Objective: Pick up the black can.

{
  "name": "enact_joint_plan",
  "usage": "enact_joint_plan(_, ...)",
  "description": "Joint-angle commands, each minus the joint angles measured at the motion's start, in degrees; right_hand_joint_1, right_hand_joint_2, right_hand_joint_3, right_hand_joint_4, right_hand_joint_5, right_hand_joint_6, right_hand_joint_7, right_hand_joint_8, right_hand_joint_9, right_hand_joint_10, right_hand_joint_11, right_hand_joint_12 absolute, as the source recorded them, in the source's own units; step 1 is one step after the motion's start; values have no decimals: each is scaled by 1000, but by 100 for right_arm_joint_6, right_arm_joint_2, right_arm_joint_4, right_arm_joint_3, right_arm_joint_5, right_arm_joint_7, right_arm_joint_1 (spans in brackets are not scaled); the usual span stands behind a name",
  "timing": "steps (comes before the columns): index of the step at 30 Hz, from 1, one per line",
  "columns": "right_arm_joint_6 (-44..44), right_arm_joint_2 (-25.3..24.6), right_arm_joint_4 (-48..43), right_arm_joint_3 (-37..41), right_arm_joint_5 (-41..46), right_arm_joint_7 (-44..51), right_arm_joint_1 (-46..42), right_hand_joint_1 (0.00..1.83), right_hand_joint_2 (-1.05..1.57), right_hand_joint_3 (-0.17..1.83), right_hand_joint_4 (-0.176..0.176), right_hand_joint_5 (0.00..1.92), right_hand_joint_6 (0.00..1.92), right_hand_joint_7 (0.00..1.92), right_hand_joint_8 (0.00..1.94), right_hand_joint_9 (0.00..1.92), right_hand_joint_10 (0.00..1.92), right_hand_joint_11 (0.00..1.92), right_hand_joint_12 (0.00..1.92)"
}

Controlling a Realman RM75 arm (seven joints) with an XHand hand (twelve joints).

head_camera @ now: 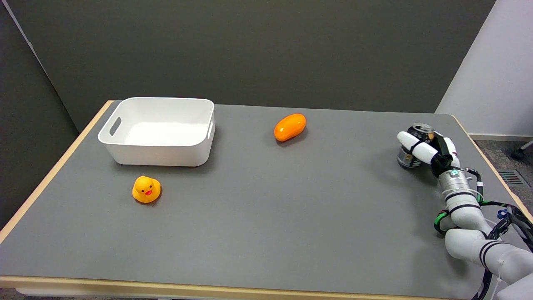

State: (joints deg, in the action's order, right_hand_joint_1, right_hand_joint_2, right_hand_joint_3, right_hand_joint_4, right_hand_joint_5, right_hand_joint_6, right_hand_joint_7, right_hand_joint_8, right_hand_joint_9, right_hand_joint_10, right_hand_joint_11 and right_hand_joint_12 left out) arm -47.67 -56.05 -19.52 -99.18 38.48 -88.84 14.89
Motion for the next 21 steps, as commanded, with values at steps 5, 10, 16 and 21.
enact_joint_plan(5,-843,-48,-105,238,28,9,274,1488,877,831,8,414,1644,700,1629,642,1921,-1,1921)
enact_joint_plan(10,-1020,-37,-667,224,-22,9,382,1495,841,906,-38,508,1628,693,1684,679,1921,1,1921)
enact_joint_plan(16,-979,-53,-1605,-167,-204,318,722,1506,790,1003,-63,543,1657,698,1730,731,1921,55,1921)
enact_joint_plan(21,-834,-256,-2037,-759,-211,745,1257,1512,766,1052,-75,552,1669,692,1762,762,1921,112,1921)
